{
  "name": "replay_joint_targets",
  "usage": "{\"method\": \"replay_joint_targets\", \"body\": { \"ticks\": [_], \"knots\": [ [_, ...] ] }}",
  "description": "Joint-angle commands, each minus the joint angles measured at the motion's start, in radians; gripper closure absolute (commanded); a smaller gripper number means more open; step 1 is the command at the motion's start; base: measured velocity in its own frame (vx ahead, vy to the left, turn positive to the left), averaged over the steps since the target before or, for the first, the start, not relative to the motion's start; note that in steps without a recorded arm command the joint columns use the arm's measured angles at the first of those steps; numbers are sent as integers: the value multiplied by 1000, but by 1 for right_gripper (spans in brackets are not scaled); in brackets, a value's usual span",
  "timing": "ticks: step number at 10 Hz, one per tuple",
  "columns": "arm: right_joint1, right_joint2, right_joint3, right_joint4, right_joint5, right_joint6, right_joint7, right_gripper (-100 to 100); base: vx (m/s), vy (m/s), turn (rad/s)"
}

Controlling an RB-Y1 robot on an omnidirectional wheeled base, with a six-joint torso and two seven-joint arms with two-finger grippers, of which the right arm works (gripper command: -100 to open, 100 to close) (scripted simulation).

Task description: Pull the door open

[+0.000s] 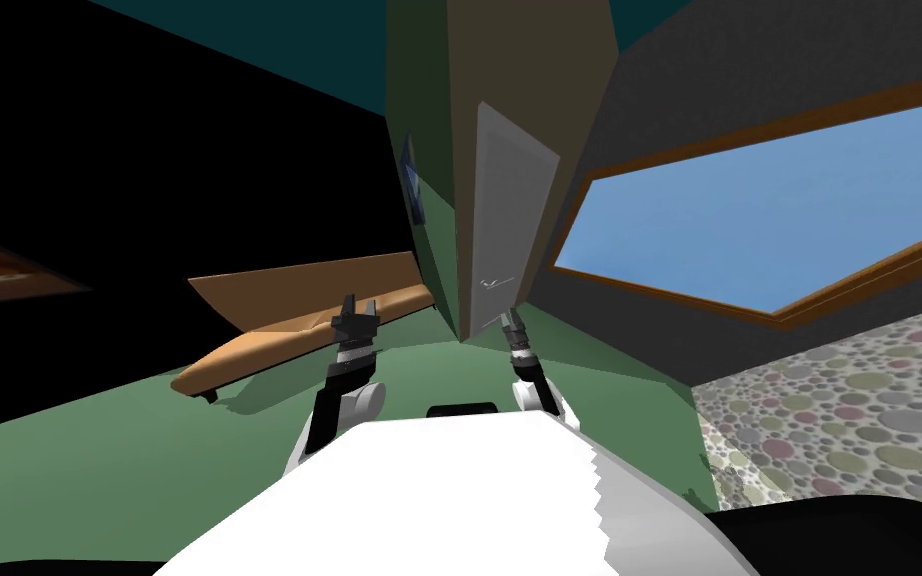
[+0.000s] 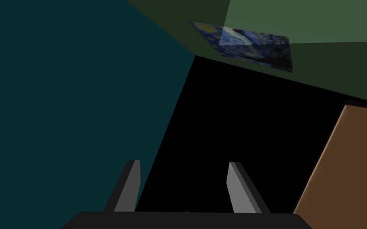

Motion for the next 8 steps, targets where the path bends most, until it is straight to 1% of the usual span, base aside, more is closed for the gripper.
{"method": "replay_joint_targets", "body": {
  "ticks": [1,8],
  "knots": [
    [-15,-13,5,37,-8,-3,-7,-100,78,-75,92],
    [-76,-69,29,197,-43,-22,-39,-100,84,-75,98]
  ]
}}
